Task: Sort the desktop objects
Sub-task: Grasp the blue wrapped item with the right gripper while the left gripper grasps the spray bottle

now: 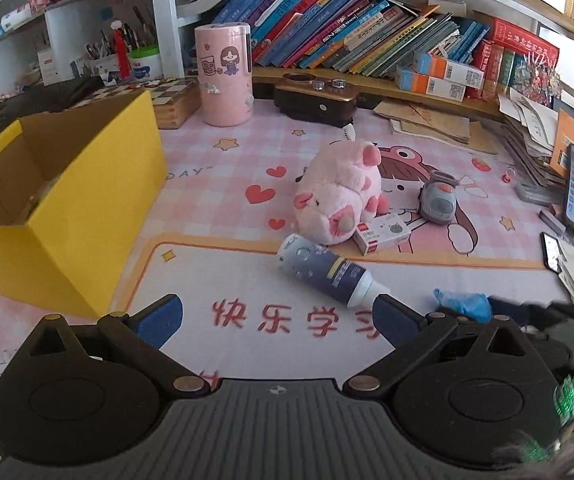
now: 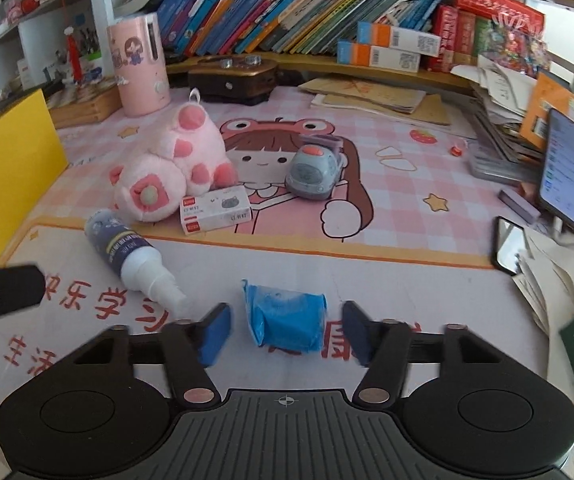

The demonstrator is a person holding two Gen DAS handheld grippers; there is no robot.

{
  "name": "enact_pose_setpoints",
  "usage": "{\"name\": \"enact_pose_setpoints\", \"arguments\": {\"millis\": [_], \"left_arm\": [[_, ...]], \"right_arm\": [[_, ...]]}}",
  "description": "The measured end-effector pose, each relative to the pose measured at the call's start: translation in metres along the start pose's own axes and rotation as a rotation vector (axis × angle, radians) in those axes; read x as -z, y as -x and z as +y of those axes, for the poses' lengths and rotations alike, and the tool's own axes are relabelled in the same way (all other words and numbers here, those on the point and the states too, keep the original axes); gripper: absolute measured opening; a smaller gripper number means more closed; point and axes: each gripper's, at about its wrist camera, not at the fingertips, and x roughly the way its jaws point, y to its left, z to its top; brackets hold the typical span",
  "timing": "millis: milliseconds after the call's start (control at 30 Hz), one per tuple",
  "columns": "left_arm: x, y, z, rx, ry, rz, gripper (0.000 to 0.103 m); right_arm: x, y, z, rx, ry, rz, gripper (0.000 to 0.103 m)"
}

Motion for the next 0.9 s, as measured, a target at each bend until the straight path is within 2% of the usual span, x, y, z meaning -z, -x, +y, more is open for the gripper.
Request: {"name": "enact_pose_setpoints", "arguments": {"millis": [133, 233, 400, 433, 500, 567, 667, 767, 900], "left_arm": [[-0.010, -0.026, -0.008, 0.030, 0.065, 0.035, 0.101], [-0.018, -0.051, -0.015, 0.035, 0.137, 0.071, 0.095], [-0.025, -0.089, -0.027, -0.012, 0.208, 0.148, 0.065], [-0.026, -0.093, -0.030, -0.013, 0.212, 0.155, 0.062], [-0.025, -0.094, -0.039, -0.032, 0.182, 0.149, 0.053], [-0.023, -0.093, -0.043, -0.020, 0.135, 0.144, 0.045], [-0.018, -0.087, -0.045, -0.015, 0.024, 0.142, 0.035], [-0.013, -0.082, -0.045, -0.053, -0.100, 0.120, 0.033], [-0.018, -0.089, -0.042, -0.051, -0.104, 0.096, 0.033]], "right_arm": [[0.000, 0.002, -0.009, -0.017, 0.011, -0.008, 0.040], [-0.001, 0.012, -0.020, -0.023, 0.005, -0.035, 0.040], [-0.001, 0.029, -0.033, -0.031, 0.004, -0.060, 0.040], [-0.001, 0.032, -0.034, -0.033, 0.005, -0.062, 0.040], [0.001, 0.036, -0.035, -0.040, 0.012, -0.066, 0.040], [0.002, 0.039, -0.035, -0.047, 0.021, -0.072, 0.040], [0.003, 0.042, -0.035, -0.061, 0.025, -0.072, 0.040], [0.004, 0.042, -0.033, -0.078, 0.027, -0.066, 0.040], [0.005, 0.039, -0.028, -0.096, 0.032, -0.048, 0.039]]}}
